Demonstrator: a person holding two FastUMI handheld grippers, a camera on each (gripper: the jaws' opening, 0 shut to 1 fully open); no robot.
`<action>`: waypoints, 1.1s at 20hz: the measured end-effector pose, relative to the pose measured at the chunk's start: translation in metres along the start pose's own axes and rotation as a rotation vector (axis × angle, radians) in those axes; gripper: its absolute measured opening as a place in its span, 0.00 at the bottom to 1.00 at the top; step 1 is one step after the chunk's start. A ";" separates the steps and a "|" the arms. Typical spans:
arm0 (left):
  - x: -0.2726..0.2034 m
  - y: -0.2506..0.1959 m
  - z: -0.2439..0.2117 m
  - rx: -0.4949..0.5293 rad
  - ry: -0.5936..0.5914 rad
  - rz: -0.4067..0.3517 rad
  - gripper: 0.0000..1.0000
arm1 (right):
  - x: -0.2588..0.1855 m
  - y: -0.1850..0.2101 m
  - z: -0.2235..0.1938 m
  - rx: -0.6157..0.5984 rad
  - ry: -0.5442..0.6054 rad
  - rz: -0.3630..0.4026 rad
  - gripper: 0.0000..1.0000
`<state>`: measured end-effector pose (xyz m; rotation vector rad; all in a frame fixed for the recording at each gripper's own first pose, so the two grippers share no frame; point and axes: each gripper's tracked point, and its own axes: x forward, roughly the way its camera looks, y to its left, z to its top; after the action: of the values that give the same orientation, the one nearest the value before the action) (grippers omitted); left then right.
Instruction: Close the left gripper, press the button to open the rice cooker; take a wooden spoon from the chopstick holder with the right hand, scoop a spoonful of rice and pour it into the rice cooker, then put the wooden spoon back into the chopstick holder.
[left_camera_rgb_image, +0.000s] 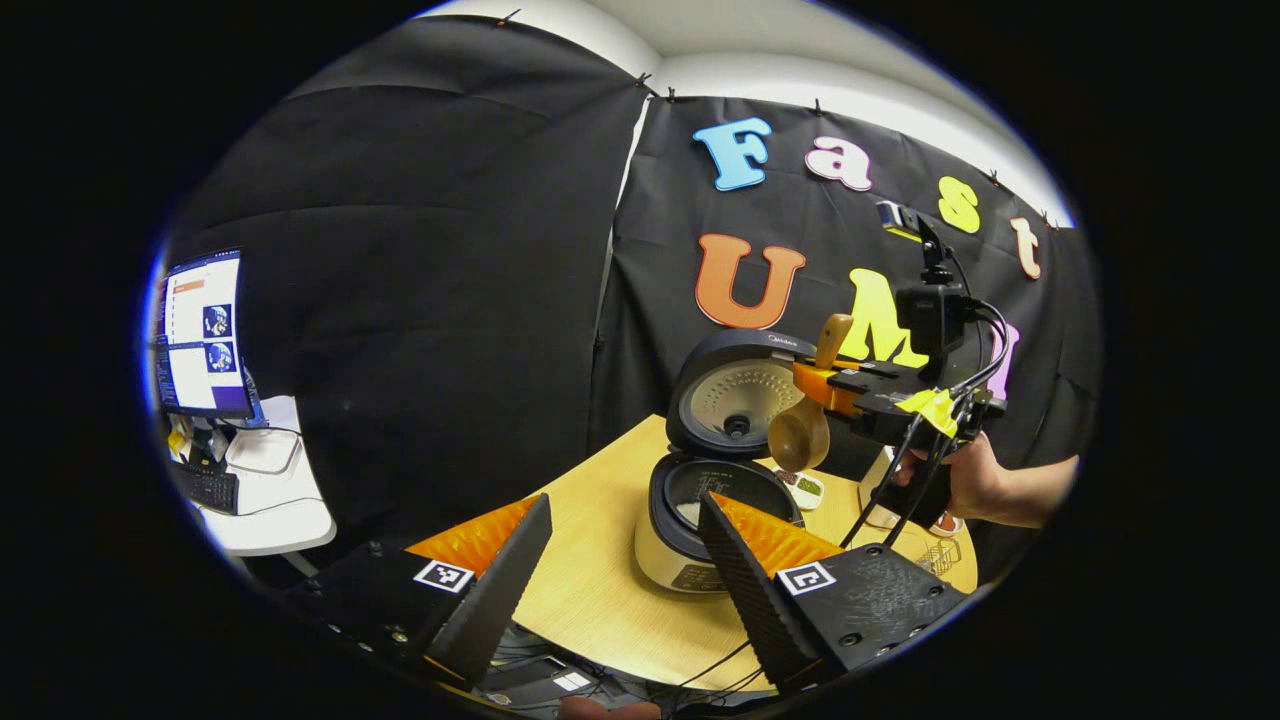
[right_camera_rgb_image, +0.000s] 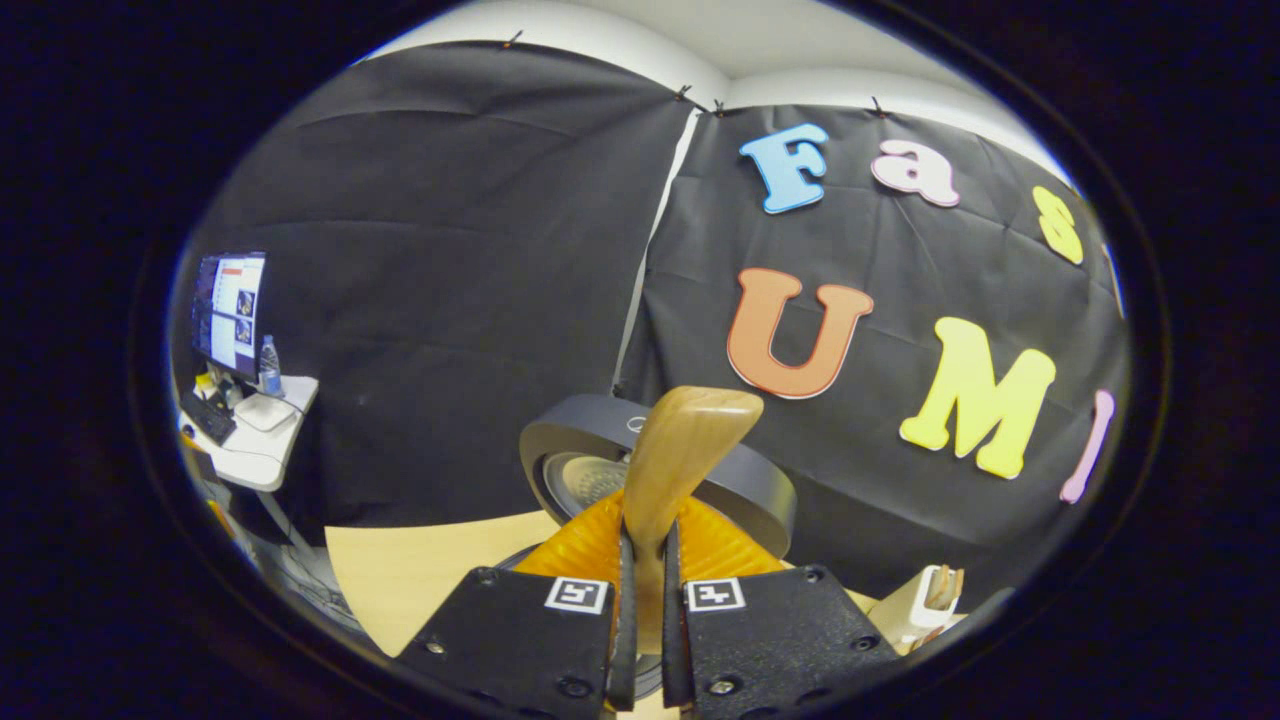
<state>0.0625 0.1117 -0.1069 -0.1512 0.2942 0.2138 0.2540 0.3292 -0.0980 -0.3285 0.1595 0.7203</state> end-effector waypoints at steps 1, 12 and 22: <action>0.001 0.000 0.000 0.004 -0.002 -0.001 0.95 | -0.002 -0.002 0.000 0.026 0.005 0.002 0.16; 0.002 -0.042 0.020 0.050 -0.039 -0.068 0.95 | -0.088 -0.082 0.008 0.368 -0.006 -0.075 0.16; 0.020 -0.106 0.042 0.082 -0.089 -0.180 0.95 | -0.214 -0.244 -0.051 0.590 -0.023 -0.384 0.16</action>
<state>0.1167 0.0205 -0.0608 -0.0862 0.1995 0.0295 0.2573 0.0072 -0.0323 0.2118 0.2696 0.2725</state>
